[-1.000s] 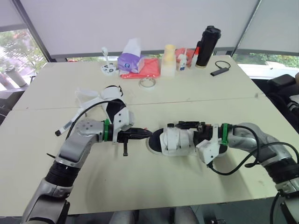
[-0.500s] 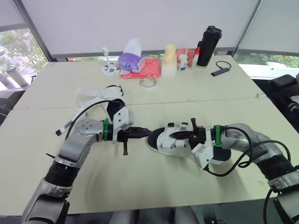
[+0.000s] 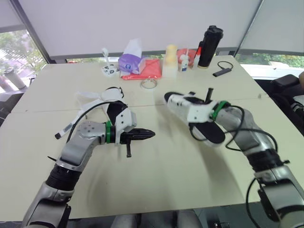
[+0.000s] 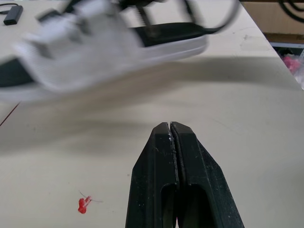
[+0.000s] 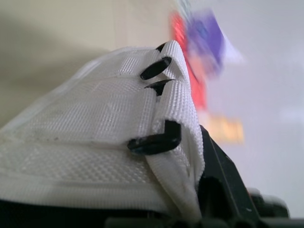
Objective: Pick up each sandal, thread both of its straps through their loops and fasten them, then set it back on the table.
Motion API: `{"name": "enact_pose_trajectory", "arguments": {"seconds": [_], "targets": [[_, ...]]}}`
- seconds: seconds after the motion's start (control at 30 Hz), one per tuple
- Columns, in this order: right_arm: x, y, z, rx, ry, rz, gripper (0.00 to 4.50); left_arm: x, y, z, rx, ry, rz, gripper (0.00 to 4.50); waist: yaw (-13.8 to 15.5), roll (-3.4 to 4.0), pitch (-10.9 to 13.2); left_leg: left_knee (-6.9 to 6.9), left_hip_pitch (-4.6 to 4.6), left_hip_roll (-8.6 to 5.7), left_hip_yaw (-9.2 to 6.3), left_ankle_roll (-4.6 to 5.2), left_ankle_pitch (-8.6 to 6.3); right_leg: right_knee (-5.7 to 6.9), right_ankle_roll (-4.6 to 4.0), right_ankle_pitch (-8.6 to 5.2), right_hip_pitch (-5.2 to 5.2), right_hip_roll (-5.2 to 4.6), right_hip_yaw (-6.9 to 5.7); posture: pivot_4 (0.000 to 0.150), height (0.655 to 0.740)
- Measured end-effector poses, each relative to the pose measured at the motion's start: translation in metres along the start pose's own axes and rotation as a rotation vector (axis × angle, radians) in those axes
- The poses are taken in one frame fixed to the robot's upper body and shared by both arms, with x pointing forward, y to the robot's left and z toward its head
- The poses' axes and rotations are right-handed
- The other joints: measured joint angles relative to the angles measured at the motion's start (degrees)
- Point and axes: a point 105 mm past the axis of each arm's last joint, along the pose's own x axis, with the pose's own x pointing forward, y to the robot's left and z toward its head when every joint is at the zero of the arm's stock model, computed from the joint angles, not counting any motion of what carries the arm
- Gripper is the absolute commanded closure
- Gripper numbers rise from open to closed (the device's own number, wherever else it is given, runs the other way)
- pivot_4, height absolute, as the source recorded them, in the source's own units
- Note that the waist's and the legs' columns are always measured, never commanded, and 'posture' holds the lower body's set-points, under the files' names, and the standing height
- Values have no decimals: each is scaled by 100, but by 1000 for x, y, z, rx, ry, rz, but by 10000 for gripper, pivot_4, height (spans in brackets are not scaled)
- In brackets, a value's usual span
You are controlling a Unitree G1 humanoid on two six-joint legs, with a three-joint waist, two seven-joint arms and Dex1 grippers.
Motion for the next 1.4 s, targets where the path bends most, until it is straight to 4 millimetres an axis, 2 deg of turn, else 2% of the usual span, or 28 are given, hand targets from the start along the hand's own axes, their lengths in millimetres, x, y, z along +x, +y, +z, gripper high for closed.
{"name": "enact_pose_trajectory", "arguments": {"seconds": [0.1, 0.2, 0.3, 0.4, 0.53, 0.67, 0.9, 1.0, 1.07, 1.1, 1.2, 1.27, 1.4], "targets": [[9, -3, -14, -2, 85, -30, 44732, 0, 0, 0, 1, 2, 4, 45000, 33, -1, 0, -13, 0, -4, 0, -1, 0, -8, 0, 0, 0, -4, 0, 1500, 7400], [18, 6, -30, 24, 165, -37, 44732, 0, 0, 1, 4, -2, 8, 45000, -7, -1, 1, -24, 0, -4, 4, -4, 3, -10, 0, 0, -6, -3, 2, 1500, 7400], [27, 13, -55, 54, 300, -37, 44732, 2, -1, 1, 4, -6, 14, 45000, -38, 1, 2, -48, 0, -4, 5, -21, 25, -7, -5, 3, -17, -3, 4, 1500, 7400], [26, 12, -78, 87, 414, -72, 44732, 2, -1, 0, 3, -4, 21, 45000, -42, 1, 2, -64, 0, 0, 3, -27, 33, -3, -10, 3, -28, 0, 4, 1500, 7400], [24, 5, -95, 83, 502, -113, 44732, 2, -2, -2, -2, -3, 29, 45000, -95, 2, 2, -65, 0, -1, 5, -28, 34, -3, -10, 3, -30, -1, 7, 1500, 7400], [23, 5, -103, 76, 544, -117, 44732, 2, -1, -2, -1, -4, 35, 45000, -162, 2, 2, -65, 0, -2, 5, -28, 34, -2, -10, 3, -29, 0, 7, 1500, 7400], [26, 11, -102, 78, 551, -88, 44732, 3, -2, 0, 4, -7, 38, 45000, -184, 2, 2, -65, 0, -1, 5, -28, 35, 1, -10, 3, -31, 2, 7, 1500, 7400], [29, 13, -100, 78, 538, -81, 31653, 3, -1, -1, 4, -5, 43, 45000, -186, 2, 2, -64, 0, -1, 5, -29, 35, 2, -10, 3, -31, 3, 8, 1500, 7400], [30, 13, -98, 86, 528, -81, 21669, 3, -1, -1, 4, -5, 44, 45000, -186, 2, 2, -65, 0, 0, 5, -29, 35, 2, -10, 3, -32, 3, 8, 1500, 7400], [30, 14, -98, 87, 527, -77, 15043, 3, -1, -1, 4, -5, 44, 45000, -184, 2, 2, -64, 0, -1, 5, -29, 35, 2, -10, 3, -32, 3, 8, 1500, 7400], [30, 12, -98, 90, 528, -67, 721, 3, -1, -1, 3, -5, 46, 45000, -183, 2, 2, -62, 0, -1, 5, -29, 35, 4, -9, 3, -31, 3, 9, 1500, 7400], [27, 7, -101, 95, 530, -59, 721, 4, -1, -1, 3, -6, 46, 45000, -179, 2, 1, -61, 4, -1, 4, -29, 35, 4, -9, 4, -27, 3, 9, 1500, 7400], [20, 12, -102, 89, 513, -18, 721, 4, -2, -1, 1, -8, 45, 45000, -155, 2, 1, -60, 6, -1, 2, -29, 35, 3, -9, 3, -23, 3, 8, 1500, 7400]]}}
